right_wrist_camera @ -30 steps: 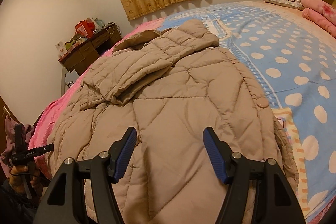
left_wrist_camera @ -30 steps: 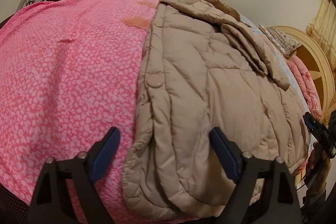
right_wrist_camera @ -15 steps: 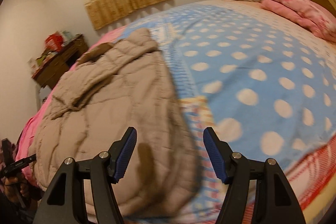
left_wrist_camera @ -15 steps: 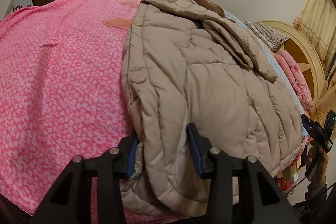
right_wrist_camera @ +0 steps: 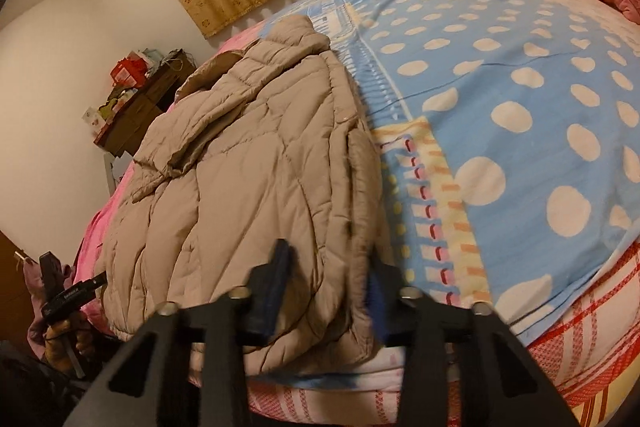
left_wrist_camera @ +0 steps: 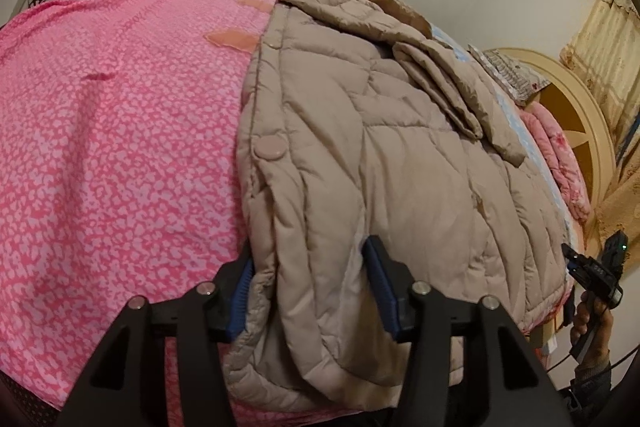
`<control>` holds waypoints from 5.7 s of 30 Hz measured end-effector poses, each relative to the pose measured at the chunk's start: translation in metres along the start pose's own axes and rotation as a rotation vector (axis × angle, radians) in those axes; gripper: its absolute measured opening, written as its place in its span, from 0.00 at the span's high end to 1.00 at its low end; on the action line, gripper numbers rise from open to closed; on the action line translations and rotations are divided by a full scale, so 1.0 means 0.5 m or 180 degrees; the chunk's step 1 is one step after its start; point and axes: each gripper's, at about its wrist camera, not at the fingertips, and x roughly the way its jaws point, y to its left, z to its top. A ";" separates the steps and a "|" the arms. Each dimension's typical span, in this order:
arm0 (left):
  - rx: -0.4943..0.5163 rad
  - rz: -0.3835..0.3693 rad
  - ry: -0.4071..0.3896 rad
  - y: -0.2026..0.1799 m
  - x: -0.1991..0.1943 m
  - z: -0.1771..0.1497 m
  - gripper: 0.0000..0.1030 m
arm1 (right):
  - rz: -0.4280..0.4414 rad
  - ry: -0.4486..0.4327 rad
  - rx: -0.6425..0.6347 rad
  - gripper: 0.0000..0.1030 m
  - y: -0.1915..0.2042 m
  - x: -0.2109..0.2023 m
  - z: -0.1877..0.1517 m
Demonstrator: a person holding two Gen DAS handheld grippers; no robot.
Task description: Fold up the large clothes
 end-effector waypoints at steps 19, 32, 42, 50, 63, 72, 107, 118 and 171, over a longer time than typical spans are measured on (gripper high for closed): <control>-0.0078 -0.0800 -0.0407 -0.040 -0.091 0.100 0.91 | 0.0996 -0.0491 0.0461 0.92 0.019 -0.047 0.071; -0.0158 -0.1401 -0.0674 -0.072 -0.113 0.280 0.92 | 0.1376 -0.0808 0.0289 0.93 0.121 -0.078 0.299; -0.0789 -0.1748 -0.0690 -0.022 -0.052 0.427 0.92 | 0.1476 -0.0809 0.0434 0.93 0.176 -0.011 0.521; -0.1204 -0.1529 -0.0426 0.024 0.075 0.568 0.92 | 0.1074 -0.0665 0.0633 0.93 0.214 0.153 0.696; -0.1578 -0.0918 -0.0072 0.075 0.265 0.639 0.62 | -0.0137 -0.0289 0.0445 0.23 0.180 0.566 0.786; -0.1146 -0.0454 -0.0871 0.017 0.086 0.599 0.27 | -0.0253 -0.0976 -0.0472 0.23 0.325 0.408 0.721; 0.0445 0.0993 -0.0362 -0.103 0.314 0.490 0.00 | -0.0451 -0.0239 -0.1067 0.15 0.368 0.669 0.545; 0.0458 0.0994 -0.0422 -0.141 0.311 0.490 0.00 | -0.0490 -0.0238 -0.1058 0.15 0.373 0.666 0.536; -0.0597 0.0525 -0.0520 0.054 0.230 0.449 0.00 | -0.0364 0.0087 -0.1682 0.10 0.607 0.712 0.394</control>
